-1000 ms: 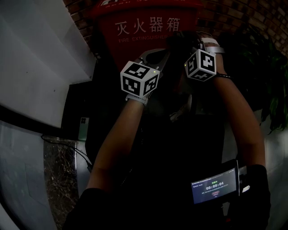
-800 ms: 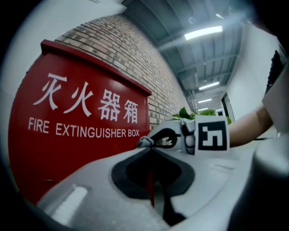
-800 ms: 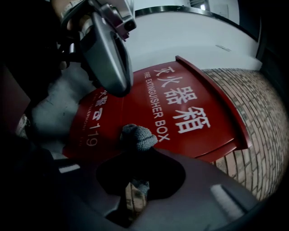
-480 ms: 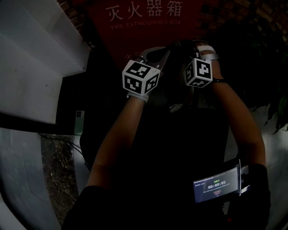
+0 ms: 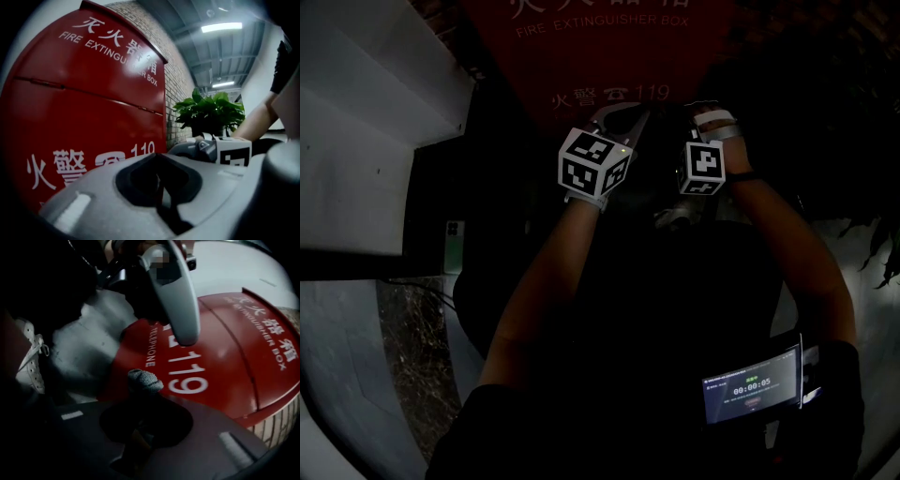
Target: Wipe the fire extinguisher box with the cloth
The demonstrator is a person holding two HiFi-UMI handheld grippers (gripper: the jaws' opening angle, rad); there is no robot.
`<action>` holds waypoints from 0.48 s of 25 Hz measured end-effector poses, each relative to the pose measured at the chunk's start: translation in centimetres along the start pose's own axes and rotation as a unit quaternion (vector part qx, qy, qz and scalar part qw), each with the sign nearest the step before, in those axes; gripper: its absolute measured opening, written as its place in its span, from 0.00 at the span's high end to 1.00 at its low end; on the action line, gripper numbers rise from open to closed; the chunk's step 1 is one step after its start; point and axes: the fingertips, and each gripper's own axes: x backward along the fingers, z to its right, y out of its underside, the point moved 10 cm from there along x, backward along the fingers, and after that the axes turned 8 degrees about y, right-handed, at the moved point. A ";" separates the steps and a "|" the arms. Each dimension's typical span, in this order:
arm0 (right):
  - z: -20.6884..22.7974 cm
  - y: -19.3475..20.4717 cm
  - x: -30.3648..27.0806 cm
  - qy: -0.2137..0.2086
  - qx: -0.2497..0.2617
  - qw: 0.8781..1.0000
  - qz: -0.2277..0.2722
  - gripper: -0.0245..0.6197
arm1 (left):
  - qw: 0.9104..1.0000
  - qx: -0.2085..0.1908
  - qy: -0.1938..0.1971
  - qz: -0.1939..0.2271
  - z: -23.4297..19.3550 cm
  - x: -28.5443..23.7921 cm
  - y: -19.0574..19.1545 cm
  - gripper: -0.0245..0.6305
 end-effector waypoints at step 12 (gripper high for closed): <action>-7.1 -1.3 -3.7 -0.093 0.076 0.993 0.002 0.89 | 0.998 0.051 -0.023 -0.037 -1.9 -0.3 6.0 0.96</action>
